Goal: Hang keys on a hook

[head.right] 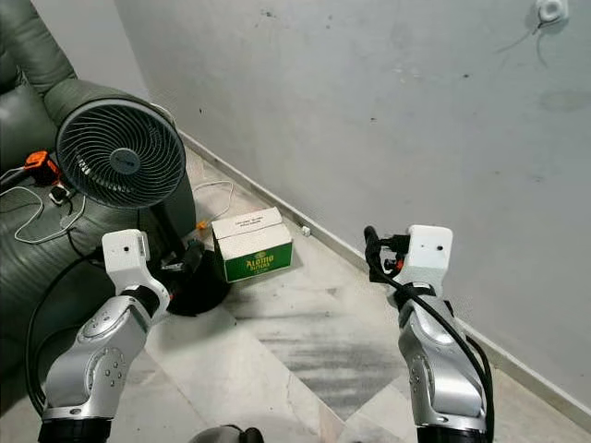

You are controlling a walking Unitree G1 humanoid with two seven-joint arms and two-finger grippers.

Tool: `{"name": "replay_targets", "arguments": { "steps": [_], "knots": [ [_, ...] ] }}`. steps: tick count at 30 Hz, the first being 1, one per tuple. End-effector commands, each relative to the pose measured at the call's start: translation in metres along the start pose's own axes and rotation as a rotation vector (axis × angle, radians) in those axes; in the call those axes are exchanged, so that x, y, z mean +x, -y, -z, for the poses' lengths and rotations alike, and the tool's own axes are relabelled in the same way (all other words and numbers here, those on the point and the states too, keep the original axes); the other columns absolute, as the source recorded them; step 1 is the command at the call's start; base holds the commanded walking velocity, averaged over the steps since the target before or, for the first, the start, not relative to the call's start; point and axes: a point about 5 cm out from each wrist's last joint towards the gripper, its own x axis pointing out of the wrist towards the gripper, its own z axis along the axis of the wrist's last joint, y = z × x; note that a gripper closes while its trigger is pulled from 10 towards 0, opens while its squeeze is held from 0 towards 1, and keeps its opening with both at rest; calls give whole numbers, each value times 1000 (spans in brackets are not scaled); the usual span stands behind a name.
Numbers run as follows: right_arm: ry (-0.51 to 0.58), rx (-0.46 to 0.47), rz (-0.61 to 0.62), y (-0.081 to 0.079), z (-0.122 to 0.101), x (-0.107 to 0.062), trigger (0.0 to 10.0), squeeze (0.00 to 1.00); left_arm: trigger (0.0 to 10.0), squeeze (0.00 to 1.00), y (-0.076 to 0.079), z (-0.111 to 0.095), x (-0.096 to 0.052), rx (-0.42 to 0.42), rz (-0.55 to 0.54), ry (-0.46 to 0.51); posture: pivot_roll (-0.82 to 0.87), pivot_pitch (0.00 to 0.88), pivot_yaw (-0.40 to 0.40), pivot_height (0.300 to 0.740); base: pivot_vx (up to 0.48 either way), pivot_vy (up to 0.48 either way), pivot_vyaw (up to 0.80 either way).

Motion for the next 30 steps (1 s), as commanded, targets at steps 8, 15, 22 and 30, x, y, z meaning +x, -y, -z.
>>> {"name": "replay_targets", "arguments": {
  "steps": [8,15,22,30],
  "knots": [
    [-8,14,3,0,-4,-3,10000,0,10000,0,1,-4,1,-1,0,4,21,135,63,740,0,480,0],
    [3,21,-6,-1,-5,-4,10000,0,10000,0,2,-3,0,-1,0,-4,17,141,65,740,0,480,0],
    [1,37,-2,1,-7,-6,10000,0,10000,0,3,-2,1,0,1,-13,10,143,68,740,0,480,0],
    [3,30,-3,1,-9,-6,10000,0,10000,0,4,-1,3,-1,4,-20,6,142,68,740,0,480,0]
  ]
}}
